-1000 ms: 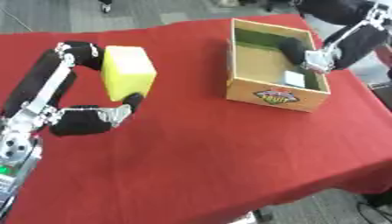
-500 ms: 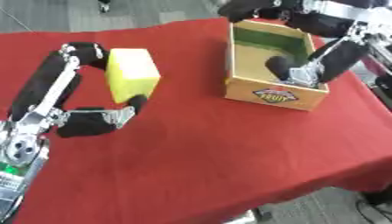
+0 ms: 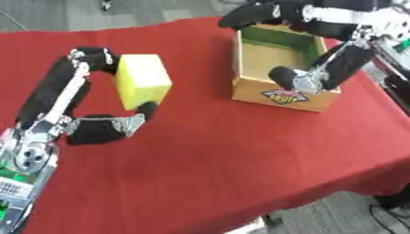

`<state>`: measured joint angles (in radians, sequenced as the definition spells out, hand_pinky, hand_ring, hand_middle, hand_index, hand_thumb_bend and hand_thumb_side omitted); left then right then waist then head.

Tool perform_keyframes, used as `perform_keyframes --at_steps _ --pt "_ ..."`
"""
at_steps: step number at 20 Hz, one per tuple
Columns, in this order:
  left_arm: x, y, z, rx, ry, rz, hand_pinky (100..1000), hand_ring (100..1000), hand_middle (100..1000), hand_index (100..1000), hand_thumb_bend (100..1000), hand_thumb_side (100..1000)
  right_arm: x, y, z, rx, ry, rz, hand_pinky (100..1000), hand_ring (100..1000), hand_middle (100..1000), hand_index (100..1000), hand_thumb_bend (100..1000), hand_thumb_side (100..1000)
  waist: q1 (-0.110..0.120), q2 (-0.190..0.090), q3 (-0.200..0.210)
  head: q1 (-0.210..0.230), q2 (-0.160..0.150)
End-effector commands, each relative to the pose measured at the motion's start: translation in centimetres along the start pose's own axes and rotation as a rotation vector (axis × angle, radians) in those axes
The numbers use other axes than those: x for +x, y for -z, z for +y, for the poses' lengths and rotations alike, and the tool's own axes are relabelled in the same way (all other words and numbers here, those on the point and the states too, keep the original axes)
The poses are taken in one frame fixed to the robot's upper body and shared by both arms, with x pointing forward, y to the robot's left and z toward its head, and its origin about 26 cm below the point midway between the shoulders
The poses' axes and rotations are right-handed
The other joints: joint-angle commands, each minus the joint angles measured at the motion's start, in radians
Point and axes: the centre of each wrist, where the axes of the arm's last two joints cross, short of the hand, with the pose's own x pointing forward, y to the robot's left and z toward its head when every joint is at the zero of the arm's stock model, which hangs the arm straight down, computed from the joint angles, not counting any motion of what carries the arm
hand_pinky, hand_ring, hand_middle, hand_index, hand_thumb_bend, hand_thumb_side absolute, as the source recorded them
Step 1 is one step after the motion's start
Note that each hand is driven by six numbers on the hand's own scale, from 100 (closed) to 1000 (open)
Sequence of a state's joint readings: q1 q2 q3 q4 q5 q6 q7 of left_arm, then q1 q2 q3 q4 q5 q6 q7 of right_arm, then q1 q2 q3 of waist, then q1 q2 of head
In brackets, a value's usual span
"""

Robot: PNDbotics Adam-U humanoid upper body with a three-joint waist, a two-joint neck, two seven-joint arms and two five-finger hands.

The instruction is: Pick up the objects with one hand, pass them to the other hand, and then place them into the box on the other side of the table.

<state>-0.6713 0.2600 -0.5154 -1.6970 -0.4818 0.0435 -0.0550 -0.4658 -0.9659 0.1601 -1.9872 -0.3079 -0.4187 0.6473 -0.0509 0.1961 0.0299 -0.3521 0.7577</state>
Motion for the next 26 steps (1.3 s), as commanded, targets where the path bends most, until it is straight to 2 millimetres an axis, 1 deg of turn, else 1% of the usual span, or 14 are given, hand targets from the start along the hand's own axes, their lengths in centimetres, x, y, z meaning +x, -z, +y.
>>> perform_keyframes --at_steps 1,5,13,20,26 --pt "0.7 0.8 0.2 0.011 0.013 -0.041 705 582 494 487 100 228 0.5 0.1 -0.7 0.039 -0.03 0.02 976 1000 975 1000 100 198 -0.002 -0.023 0.004 -0.019 0.004" --pt "0.7 1.1 -0.2 0.012 0.021 -0.05 705 583 494 488 100 218 0.2 0.4 -0.6 0.055 -0.016 0.026 979 1000 978 1000 100 198 -0.003 -0.026 0.015 -0.025 0.006" --pt "0.5 1.7 -1.3 0.009 0.034 -0.058 705 583 494 488 100 203 -0.8 0.7 -0.3 0.073 -0.005 0.07 986 1000 983 1000 100 200 -0.009 -0.032 0.034 -0.053 0.012" --pt "0.1 2.0 -2.2 0.007 0.039 -0.06 705 582 493 488 100 207 -1.9 0.7 0.1 0.065 -0.021 0.119 990 1000 987 1000 100 202 -0.022 -0.031 0.041 -0.065 0.012" --pt "0.2 2.5 -2.6 0.006 0.046 -0.074 704 583 494 488 100 194 -2.7 0.7 0.3 0.063 -0.022 0.147 992 1000 983 1000 100 202 -0.024 -0.031 0.049 -0.074 0.012"
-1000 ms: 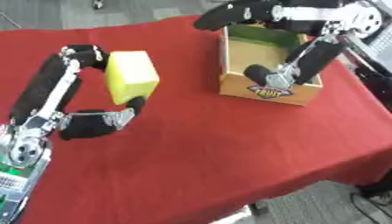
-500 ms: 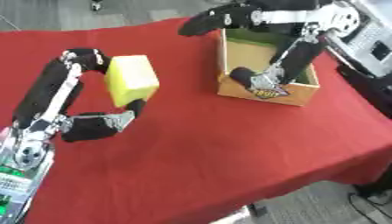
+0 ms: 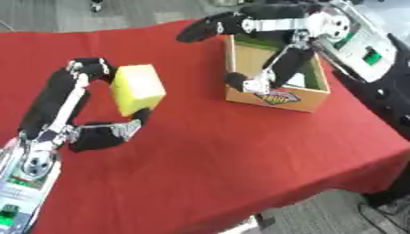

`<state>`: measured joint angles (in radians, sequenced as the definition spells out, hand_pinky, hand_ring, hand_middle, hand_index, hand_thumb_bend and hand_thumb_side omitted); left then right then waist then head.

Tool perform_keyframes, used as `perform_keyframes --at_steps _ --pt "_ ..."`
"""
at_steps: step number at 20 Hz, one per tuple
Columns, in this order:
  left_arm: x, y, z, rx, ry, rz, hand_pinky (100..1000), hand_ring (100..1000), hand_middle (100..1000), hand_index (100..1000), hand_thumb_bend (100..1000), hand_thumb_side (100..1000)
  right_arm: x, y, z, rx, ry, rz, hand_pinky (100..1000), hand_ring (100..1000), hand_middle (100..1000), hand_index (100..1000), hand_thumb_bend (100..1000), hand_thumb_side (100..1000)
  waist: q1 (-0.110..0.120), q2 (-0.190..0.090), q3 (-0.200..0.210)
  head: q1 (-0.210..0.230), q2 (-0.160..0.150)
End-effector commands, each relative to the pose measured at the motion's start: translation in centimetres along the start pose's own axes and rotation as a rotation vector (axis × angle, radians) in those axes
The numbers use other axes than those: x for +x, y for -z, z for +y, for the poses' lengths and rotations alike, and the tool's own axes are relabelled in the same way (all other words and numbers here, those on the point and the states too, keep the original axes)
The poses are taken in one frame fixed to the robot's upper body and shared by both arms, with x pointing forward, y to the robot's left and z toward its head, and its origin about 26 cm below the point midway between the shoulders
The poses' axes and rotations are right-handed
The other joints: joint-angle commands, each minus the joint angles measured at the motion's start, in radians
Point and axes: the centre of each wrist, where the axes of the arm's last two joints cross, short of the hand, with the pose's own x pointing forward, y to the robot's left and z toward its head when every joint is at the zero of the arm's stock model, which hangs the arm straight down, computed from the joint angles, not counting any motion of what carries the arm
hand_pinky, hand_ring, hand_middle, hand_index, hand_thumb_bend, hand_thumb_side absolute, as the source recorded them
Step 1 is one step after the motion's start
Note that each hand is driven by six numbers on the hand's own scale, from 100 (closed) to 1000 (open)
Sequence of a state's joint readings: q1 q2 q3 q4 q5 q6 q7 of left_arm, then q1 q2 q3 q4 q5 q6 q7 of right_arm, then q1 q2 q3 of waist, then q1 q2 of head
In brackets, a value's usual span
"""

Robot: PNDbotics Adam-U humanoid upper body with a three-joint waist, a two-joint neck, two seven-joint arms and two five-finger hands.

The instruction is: Pick up the objects with one hand, pass them to the other hand, and then place them into the box on the other side of the table.

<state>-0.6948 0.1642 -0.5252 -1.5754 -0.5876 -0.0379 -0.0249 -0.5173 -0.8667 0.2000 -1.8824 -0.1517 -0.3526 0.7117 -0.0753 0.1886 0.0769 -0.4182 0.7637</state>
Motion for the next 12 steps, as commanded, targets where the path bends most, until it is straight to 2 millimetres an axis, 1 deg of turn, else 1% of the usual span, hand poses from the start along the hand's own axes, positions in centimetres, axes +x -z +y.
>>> perform_keyframes --at_steps 1,6,12 --pt "0.8 0.9 0.2 0.011 0.012 -0.04 704 583 494 488 100 193 -0.1 -0.3 -0.7 -0.002 -0.027 0.029 993 1000 983 1000 100 202 0.001 -0.024 0.006 -0.009 0.006" --pt "0.8 1.4 -0.2 0.015 0.013 -0.043 703 582 493 489 100 195 -0.9 -0.4 -0.5 -0.002 -0.022 0.057 994 1000 981 1000 100 202 0.001 -0.024 0.018 -0.024 0.006" --pt "0.7 1.7 -0.9 0.013 0.009 -0.041 702 581 492 488 100 198 -1.2 -0.4 -0.4 -0.003 -0.03 0.066 1000 1000 976 1000 100 196 -0.001 -0.02 0.031 -0.036 0.006"
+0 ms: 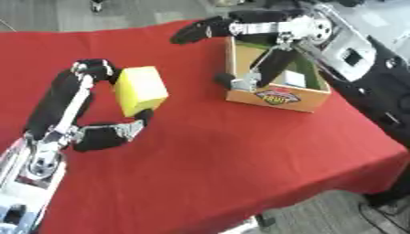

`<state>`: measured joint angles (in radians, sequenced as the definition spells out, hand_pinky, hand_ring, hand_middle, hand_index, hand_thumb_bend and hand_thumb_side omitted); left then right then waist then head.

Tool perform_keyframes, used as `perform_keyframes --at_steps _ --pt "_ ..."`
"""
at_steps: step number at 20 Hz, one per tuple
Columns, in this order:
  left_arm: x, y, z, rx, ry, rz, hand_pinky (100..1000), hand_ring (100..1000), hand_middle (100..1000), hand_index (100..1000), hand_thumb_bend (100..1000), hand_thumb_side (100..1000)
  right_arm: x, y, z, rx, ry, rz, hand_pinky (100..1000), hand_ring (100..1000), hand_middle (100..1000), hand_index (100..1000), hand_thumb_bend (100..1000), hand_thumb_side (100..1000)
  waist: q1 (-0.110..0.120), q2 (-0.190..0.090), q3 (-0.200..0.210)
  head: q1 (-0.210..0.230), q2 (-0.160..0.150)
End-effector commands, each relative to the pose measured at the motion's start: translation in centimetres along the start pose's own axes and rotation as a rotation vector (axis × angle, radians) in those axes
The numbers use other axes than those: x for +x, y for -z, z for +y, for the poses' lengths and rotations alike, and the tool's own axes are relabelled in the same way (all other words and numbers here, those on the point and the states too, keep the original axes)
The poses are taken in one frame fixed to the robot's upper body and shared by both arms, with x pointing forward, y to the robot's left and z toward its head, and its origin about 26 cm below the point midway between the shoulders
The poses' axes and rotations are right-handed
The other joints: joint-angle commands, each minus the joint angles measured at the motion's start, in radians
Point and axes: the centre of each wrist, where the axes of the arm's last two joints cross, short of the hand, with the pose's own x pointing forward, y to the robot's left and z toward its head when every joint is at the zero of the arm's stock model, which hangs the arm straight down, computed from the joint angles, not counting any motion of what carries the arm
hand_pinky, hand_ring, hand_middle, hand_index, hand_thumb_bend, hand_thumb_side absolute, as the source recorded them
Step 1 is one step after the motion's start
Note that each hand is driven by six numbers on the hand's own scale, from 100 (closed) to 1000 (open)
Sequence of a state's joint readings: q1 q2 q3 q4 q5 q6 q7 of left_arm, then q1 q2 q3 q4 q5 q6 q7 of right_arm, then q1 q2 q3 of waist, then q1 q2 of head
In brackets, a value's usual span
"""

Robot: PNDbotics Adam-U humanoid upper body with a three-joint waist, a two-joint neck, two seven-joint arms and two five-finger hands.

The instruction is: Pick up the objects with one hand, pass them to the other hand, and then place them into the box on the other side of the table.

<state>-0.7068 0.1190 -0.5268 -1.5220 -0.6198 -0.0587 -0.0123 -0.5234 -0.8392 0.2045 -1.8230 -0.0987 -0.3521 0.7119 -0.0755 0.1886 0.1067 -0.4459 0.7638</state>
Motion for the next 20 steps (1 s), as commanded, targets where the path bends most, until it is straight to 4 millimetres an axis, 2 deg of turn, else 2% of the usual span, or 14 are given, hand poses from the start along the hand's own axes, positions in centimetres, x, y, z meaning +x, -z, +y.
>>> perform_keyframes --at_steps 1,11,20 --pt "0.7 0.9 0.3 0.016 0.009 -0.036 703 581 492 489 100 200 0.3 -0.3 -1.0 -0.003 -0.04 0.011 1000 1000 974 1000 100 191 -0.001 -0.019 0.003 -0.01 0.006" --pt "1.3 1.6 -0.3 0.011 0.005 -0.061 703 582 493 489 100 187 -0.2 -0.1 -0.8 0.014 -0.04 0.03 1000 1000 979 1000 100 152 0.006 -0.015 0.019 -0.037 0.006" --pt "2.2 2.5 -0.6 0.004 -0.002 -0.096 703 582 494 490 100 180 -1.1 -0.1 -0.8 0.004 -0.044 0.07 1000 1000 982 1000 100 174 0.01 -0.013 0.031 -0.062 0.006"
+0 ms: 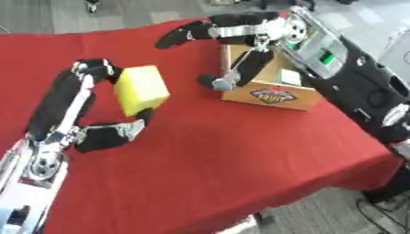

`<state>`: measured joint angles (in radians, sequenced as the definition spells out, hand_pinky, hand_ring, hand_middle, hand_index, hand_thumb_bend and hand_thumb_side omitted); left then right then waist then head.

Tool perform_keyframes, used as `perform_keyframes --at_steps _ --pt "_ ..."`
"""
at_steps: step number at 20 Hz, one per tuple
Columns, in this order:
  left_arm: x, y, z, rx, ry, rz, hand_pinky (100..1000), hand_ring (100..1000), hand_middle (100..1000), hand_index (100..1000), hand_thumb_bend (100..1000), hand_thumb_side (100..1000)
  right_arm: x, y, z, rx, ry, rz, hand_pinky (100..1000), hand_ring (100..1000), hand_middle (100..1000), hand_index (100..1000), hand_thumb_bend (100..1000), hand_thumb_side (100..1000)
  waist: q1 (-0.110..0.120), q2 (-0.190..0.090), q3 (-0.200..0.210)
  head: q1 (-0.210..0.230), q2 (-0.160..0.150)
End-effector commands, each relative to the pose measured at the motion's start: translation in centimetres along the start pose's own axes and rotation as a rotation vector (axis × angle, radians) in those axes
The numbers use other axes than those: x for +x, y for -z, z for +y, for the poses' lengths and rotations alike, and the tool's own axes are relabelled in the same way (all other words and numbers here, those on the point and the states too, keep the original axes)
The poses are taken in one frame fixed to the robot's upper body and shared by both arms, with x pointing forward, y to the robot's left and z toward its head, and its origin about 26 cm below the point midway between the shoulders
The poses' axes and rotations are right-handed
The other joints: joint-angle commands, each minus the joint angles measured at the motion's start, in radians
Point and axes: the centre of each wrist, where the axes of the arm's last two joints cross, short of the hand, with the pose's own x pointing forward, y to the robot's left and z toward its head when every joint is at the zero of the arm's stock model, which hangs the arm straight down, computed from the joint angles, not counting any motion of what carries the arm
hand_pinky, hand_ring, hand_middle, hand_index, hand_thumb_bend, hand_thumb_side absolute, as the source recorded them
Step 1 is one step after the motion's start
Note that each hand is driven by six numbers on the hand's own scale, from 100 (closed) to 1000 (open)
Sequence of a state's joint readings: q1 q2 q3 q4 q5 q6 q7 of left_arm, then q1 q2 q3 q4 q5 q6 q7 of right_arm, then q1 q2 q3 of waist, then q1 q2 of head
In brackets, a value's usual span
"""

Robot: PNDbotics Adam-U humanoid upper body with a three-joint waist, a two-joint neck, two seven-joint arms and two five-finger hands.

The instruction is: Pick up the objects with one hand, pass them to the other hand, and then place them into the box on the other side of the table.

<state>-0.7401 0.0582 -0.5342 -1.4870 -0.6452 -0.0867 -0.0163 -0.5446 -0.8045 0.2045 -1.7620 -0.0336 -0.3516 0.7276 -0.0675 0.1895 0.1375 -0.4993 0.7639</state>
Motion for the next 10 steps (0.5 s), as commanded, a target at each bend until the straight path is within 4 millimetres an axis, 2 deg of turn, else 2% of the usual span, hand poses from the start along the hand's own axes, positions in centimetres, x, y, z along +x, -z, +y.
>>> perform_keyframes --at_steps 1,10 --pt "0.92 0.88 0.16 0.007 0.006 -0.038 703 581 494 490 100 182 0.22 -0.36 -1.0 -0.01 -0.036 0.018 1000 1000 984 1000 100 183 0.002 -0.014 0.001 -0.01 0.006" --pt "0.69 1.24 -0.7 -0.001 0.008 -0.027 702 580 494 490 100 175 0.57 0.03 -0.92 -0.003 -0.012 0.014 1000 1000 995 1000 100 212 0.0 -0.016 0.003 -0.013 0.006"
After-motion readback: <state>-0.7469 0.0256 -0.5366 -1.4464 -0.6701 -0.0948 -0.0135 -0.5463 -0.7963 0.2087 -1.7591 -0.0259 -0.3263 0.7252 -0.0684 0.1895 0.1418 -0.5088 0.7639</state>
